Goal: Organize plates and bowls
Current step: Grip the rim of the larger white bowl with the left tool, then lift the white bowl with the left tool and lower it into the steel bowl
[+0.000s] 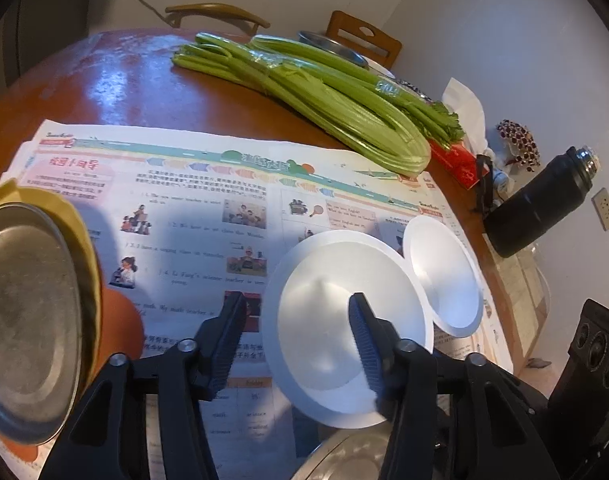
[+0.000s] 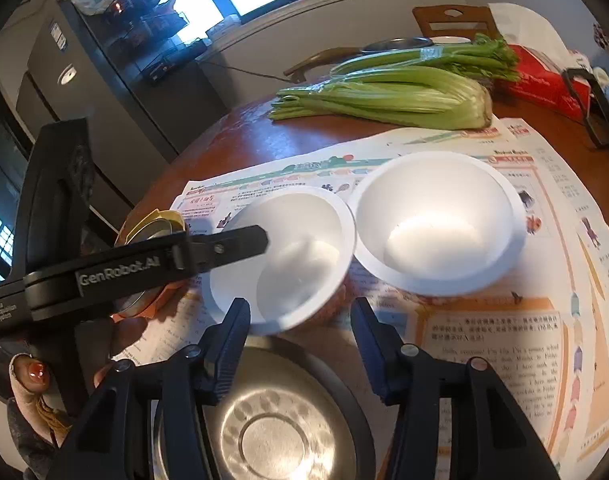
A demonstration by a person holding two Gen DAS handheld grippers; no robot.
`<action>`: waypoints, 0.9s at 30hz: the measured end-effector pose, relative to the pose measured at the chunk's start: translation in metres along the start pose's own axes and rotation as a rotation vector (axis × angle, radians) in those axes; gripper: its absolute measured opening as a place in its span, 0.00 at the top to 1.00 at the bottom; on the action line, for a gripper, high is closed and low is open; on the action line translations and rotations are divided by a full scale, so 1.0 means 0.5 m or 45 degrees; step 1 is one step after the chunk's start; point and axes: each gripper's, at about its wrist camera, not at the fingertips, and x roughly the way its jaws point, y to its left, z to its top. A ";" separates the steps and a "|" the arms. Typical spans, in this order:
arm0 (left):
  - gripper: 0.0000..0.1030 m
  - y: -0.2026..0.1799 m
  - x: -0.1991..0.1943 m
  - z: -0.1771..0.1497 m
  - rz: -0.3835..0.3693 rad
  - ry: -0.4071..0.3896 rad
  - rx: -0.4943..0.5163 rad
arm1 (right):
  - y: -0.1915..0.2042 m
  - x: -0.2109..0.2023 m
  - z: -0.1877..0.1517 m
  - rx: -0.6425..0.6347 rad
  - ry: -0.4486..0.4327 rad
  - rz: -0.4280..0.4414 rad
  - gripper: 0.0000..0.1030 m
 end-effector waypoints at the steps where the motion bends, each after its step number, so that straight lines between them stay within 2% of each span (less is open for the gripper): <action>1: 0.56 0.000 0.002 0.000 -0.022 0.007 0.000 | 0.006 0.002 -0.001 -0.014 -0.002 -0.004 0.49; 3: 0.57 0.000 0.004 0.000 -0.056 0.016 -0.005 | 0.019 0.008 0.000 -0.059 0.000 -0.015 0.50; 11: 0.57 0.002 -0.023 0.002 -0.055 -0.025 -0.018 | 0.045 0.001 0.006 -0.109 -0.027 -0.042 0.51; 19: 0.57 -0.024 -0.093 -0.007 -0.053 -0.101 0.040 | 0.069 -0.050 0.008 -0.147 -0.091 -0.012 0.51; 27: 0.57 -0.067 -0.159 -0.050 -0.046 -0.155 0.097 | 0.093 -0.120 -0.021 -0.184 -0.147 0.004 0.51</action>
